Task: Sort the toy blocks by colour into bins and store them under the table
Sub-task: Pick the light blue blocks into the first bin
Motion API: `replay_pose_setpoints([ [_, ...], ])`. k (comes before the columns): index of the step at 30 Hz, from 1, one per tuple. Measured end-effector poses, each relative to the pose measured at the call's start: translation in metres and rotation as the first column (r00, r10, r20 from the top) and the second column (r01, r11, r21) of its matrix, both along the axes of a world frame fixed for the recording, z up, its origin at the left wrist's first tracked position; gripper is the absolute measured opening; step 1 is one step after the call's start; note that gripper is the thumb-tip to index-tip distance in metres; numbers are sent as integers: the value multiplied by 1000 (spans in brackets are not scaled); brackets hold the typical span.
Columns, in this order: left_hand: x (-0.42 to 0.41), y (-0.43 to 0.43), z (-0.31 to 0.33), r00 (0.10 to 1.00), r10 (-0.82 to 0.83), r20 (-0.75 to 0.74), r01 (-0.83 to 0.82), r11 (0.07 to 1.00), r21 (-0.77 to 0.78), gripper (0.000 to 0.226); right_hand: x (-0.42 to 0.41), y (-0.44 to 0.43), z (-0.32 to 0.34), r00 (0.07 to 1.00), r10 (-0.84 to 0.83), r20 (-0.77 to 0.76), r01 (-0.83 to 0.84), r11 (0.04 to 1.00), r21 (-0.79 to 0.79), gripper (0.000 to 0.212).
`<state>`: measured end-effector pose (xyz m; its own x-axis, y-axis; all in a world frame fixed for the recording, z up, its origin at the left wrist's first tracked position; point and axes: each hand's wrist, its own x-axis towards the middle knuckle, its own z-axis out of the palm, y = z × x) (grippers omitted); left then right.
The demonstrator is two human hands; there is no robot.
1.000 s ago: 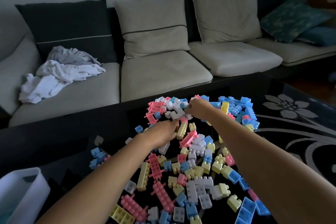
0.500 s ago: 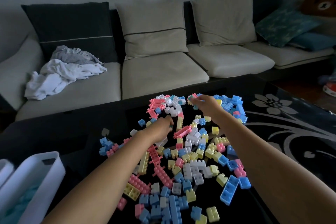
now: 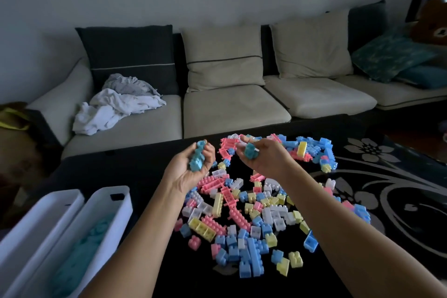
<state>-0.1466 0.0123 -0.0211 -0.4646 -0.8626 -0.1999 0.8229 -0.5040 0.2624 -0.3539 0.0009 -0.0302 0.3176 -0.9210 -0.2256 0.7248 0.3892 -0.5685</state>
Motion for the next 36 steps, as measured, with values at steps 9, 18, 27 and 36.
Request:
replay_pose_setpoints([
  [9,112,64,9,851,210,481,-235,972,-8,30,120,23,10,963,216,-160,-193,970,145,27],
  [18,197,103,-34,10,322,947,-327,896,-301,27,251,54,13,830,399,-390,-392,914,102,48],
  [27,196,118,-24,-95,359,928,-312,875,-371,24,276,59,25,730,464,-501,-478,871,112,54],
  [36,160,108,6,39,562,826,-189,816,-546,16,196,51,44,448,65,-892,-421,895,-147,43],
])
